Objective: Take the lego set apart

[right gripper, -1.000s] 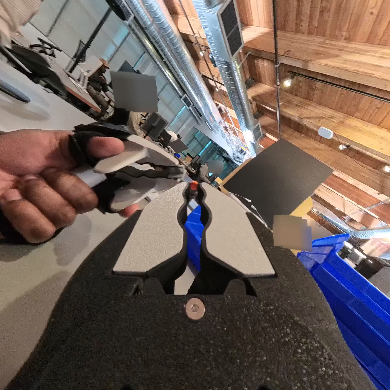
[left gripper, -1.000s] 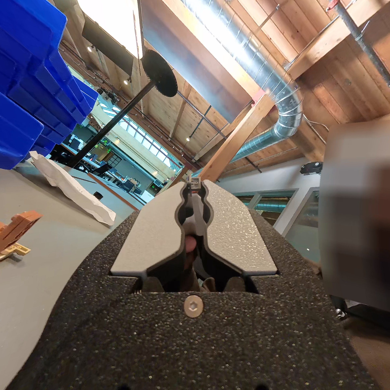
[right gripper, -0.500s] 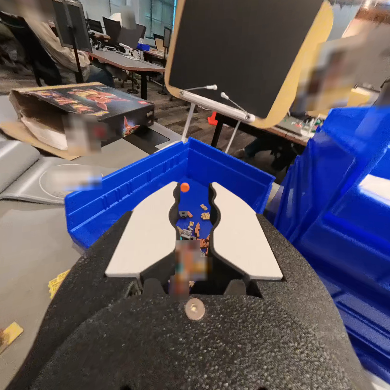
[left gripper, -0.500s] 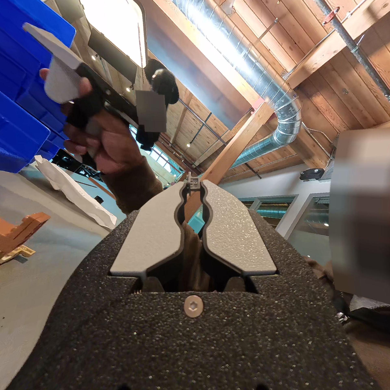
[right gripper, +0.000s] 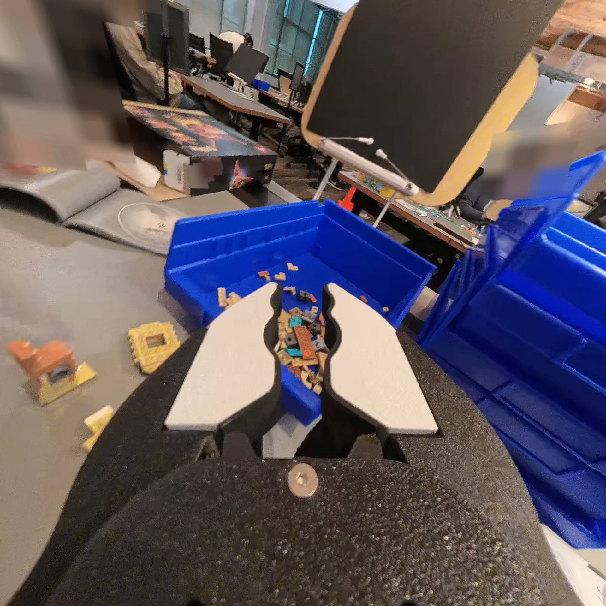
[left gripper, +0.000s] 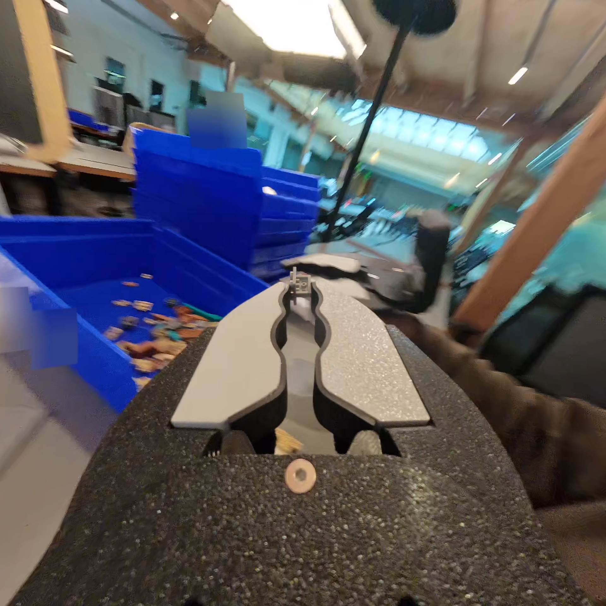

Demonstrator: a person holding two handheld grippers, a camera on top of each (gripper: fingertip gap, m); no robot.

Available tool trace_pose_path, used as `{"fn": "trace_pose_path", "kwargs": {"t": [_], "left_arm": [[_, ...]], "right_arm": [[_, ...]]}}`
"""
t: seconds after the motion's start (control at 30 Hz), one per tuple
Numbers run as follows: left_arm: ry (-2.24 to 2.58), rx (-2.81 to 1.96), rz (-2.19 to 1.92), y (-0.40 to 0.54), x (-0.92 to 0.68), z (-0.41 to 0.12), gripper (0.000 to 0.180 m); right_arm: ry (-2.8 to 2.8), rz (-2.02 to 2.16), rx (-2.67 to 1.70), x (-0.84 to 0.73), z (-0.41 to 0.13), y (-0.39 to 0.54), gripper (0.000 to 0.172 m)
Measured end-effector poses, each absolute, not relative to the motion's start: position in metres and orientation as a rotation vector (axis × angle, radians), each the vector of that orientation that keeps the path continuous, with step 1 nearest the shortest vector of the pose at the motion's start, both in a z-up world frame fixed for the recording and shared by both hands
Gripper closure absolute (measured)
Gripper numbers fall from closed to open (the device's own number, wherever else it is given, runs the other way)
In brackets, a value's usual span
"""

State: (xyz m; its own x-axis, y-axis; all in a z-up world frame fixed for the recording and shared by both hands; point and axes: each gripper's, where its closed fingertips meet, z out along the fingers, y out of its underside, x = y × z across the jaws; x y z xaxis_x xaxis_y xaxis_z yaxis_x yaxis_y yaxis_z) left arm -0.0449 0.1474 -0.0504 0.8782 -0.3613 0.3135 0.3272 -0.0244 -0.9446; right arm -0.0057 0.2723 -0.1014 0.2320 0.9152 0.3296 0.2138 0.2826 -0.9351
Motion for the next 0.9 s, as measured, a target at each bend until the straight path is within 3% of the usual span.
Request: {"fn": "trace_pose_path", "kwargs": {"t": [0.13,0.3,0.9], "left_arm": [[0.052,-1.668,-0.267,0.217,-0.079,-0.042,0.169],[0.078,-1.811,-0.128,0.262,-0.1,-0.072,0.16],[0.315,-1.69,-0.302,0.195,-0.07,-0.103,0.156]], "right_arm": [[-1.417,0.681,-1.166,-0.007,-0.133,0.248,0.148],[-1.6,0.671,-1.132,-0.012,-0.161,0.232,0.148],[-2.186,0.838,-0.99,0.015,-0.231,0.163,0.136]]}}
